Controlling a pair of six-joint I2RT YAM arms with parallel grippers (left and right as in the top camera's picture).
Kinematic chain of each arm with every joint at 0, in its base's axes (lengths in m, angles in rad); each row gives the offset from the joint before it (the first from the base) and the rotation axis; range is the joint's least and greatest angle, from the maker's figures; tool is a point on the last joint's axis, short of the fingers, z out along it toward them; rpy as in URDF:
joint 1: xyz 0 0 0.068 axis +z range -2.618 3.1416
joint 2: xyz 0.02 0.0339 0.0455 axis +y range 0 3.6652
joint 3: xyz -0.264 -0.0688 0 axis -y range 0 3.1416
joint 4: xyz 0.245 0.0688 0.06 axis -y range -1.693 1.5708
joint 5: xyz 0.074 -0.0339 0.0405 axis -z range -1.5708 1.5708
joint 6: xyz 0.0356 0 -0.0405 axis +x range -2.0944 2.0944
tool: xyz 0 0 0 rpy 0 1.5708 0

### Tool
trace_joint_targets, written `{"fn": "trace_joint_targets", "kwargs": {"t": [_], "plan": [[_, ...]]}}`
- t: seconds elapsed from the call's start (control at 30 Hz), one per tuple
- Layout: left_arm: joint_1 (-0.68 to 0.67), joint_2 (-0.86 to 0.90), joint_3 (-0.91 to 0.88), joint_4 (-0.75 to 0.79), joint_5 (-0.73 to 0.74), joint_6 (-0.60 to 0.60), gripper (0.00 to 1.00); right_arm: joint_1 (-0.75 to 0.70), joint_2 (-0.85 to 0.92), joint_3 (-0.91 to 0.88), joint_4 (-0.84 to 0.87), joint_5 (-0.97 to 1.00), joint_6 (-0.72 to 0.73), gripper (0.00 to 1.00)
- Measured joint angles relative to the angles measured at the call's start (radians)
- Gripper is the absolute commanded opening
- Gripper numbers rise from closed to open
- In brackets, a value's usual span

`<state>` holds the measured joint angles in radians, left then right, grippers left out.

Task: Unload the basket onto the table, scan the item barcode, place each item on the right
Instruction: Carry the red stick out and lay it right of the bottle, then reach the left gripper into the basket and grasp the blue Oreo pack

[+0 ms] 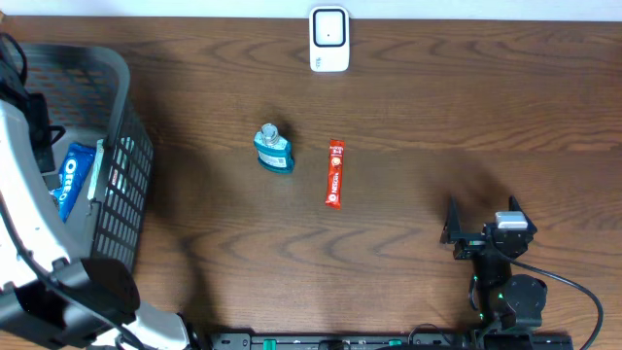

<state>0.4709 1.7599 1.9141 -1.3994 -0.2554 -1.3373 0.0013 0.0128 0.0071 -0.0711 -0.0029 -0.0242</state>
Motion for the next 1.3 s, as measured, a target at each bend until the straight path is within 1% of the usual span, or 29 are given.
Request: {"fn": "trace_joint_targets", "kwargs": {"t": [0.2,0.33,0.53,0.77,1.07,1.1,1.13,1.17,1.27,1.3], "plan": [[0.005,0.068,-0.149,0.214,-0.009,-0.074,1.0,0.0,0.0,0.0,0.0,0.0,0.0,0.99],[0.006,0.143,-0.184,0.286,-0.021,-0.102,1.0,0.0,0.0,0.0,0.0,0.0,0.0,0.99],[0.026,0.259,-0.187,0.293,-0.039,-0.193,1.0,0.0,0.0,0.0,0.0,0.0,0.0,0.99],[0.055,0.34,-0.187,0.3,-0.046,-0.283,1.0,0.0,0.0,0.0,0.0,0.0,0.0,0.99],[0.058,0.425,-0.187,0.299,-0.077,-0.333,0.99,0.0,0.0,0.0,0.0,0.0,0.0,0.99],[0.058,0.43,-0.187,0.294,-0.086,-0.336,0.94,0.0,0.0,0.0,0.0,0.0,0.0,0.99],[0.058,0.432,-0.187,0.285,-0.093,-0.341,0.81,0.0,0.0,0.0,0.0,0.0,0.0,0.99],[0.058,0.433,-0.187,0.275,-0.099,-0.34,0.7,0.0,0.0,0.0,0.0,0.0,0.0,0.99],[0.058,0.439,-0.187,0.232,-0.118,-0.334,0.46,0.0,0.0,0.0,0.0,0.0,0.0,0.99],[0.058,0.441,-0.187,0.224,-0.122,-0.317,0.34,0.0,0.0,0.0,0.0,0.0,0.0,0.99]]}}
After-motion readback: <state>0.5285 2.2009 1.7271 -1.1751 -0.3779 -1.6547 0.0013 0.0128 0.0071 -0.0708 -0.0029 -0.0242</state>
